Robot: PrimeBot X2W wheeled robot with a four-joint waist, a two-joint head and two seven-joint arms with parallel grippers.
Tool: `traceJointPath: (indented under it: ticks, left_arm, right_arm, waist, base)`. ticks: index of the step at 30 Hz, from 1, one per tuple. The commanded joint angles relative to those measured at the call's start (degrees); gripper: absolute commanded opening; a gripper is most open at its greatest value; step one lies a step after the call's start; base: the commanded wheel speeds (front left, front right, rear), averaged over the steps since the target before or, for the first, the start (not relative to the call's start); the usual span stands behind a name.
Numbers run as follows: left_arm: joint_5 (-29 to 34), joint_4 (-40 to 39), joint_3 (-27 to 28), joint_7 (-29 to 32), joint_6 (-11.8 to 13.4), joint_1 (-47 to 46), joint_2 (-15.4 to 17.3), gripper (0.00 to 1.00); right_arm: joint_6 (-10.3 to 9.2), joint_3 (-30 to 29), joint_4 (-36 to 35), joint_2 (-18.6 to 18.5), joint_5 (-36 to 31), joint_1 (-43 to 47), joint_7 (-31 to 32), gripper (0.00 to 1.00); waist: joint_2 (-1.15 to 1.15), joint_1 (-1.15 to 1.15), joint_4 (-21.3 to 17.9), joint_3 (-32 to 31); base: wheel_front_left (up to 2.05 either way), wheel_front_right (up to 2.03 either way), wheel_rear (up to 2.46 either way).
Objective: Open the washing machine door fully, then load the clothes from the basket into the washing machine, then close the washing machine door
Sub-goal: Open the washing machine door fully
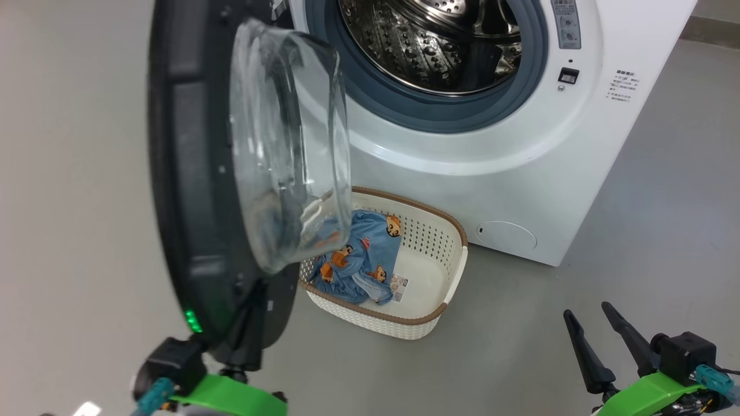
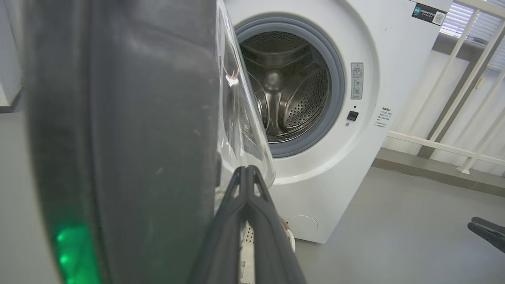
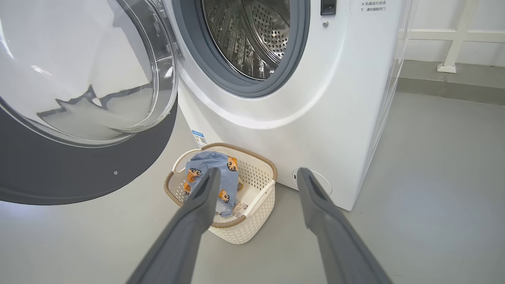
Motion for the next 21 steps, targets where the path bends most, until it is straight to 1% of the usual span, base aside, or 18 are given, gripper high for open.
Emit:
traceJointPath:
  ticks: [1, 6, 14, 21]
  left_arm:
    - [0.60, -0.88, 3.87, -0.32, 1.06, -0.51, 1.19, 0.00]
    - [3.01, 0.16, 10.10, -0.32, 0.82, -0.26, 1.35, 0.00]
    - [5.22, 3.76, 19.44, -0.32, 0.27, -2.32, 2.79, 0.00]
    - [7.30, 7.48, 25.54, -0.32, -0.23, -6.19, 4.78, 0.00]
  right_arm:
    - [0.09, 1.35, -1.52, -0.37, 0.13, -0.79, -0.69, 1.00]
    - [0.09, 1.35, -1.65, -0.18, 0.14, -0.80, -0.69, 1.00]
    - [0.09, 1.74, -1.48, -0.30, 0.22, -1.23, -0.69, 1.00]
    - [0.09, 1.56, -1.40, -1.24, 0.29, -1.63, -0.69, 1.00]
  waist:
    - [0.00, 0.00, -0.03, 0.04]
    - [0.00, 0.00, -0.01, 0.42]
    - [0.00, 0.00, -0.24, 1.19]
    - [0.00, 0.00, -0.14, 2.93]
  base:
    - [0.00, 0.00, 0.00]
    - [0.00, 0.00, 0.00]
    - [0.00, 0.00, 0.00]
    - [0.00, 0.00, 0.00]
